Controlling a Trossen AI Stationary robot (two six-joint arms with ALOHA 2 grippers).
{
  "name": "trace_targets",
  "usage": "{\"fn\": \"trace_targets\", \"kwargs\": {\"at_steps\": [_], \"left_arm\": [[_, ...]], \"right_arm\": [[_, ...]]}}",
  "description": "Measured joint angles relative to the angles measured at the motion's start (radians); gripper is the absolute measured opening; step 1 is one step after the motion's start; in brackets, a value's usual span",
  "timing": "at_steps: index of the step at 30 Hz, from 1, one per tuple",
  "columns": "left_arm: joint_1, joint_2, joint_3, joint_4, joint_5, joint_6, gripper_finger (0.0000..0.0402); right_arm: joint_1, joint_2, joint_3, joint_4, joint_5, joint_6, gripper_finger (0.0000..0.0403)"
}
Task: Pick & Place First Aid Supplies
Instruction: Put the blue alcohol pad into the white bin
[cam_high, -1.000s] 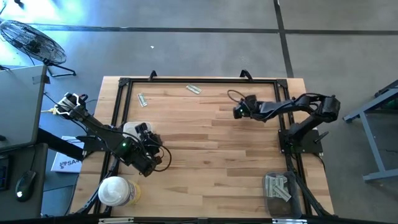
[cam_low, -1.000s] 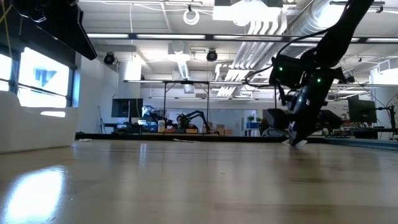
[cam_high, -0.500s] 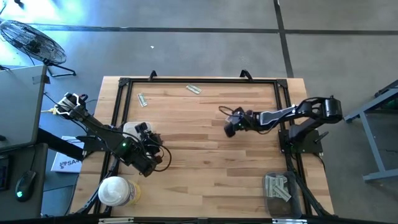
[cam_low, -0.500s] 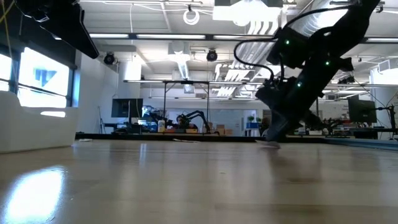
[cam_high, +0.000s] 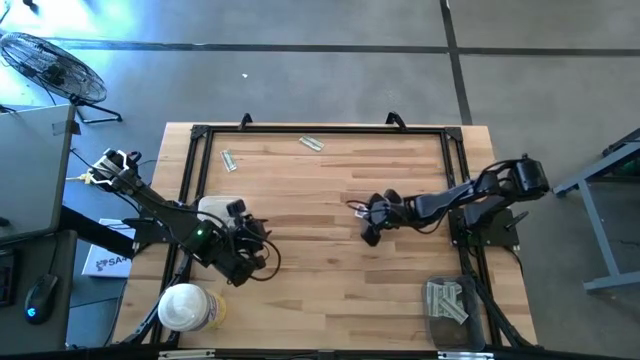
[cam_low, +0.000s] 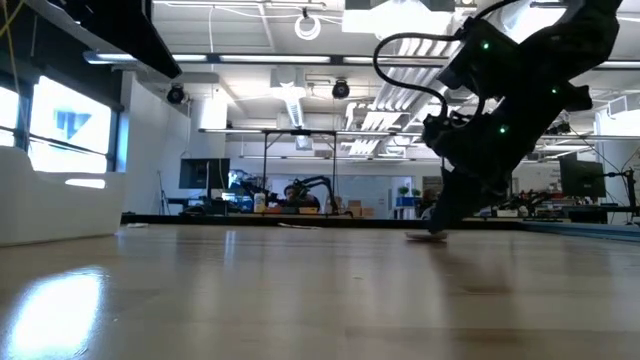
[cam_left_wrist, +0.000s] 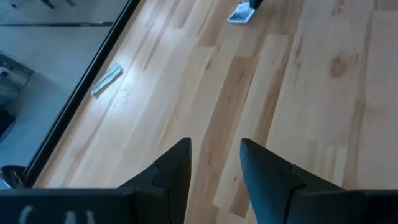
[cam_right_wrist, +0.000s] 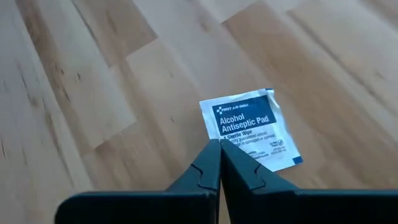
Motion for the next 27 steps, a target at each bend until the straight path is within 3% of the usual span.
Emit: {"fn": "trace_targets", "kwargs": {"at_steps": [4, 15, 18, 27], "left_arm": [[0.0, 0.0, 0.0, 0.005, 0.0, 0.004, 0.0134], [0.0, 0.0, 0.0, -0.003, 0.015, 0.003, 0.0134], [0.0, 0.0, 0.0, -0.009, 0.025, 0.002, 0.0134], [0.0, 0.0, 0.0, -0.011, 0.033, 0.002, 0.0134]], "right_arm": [[0.003, 0.069, 0.031, 0.048, -0.043, -0.055, 0.0], [0.014, 0.297, 0.333, 0.022, -0.108, -0.277, 0.0003], [0.013, 0.306, 0.38, -0.007, -0.116, -0.308, 0.0011], [0.013, 0.24, 0.43, -0.315, -0.057, -0.323, 0.0068]]}}
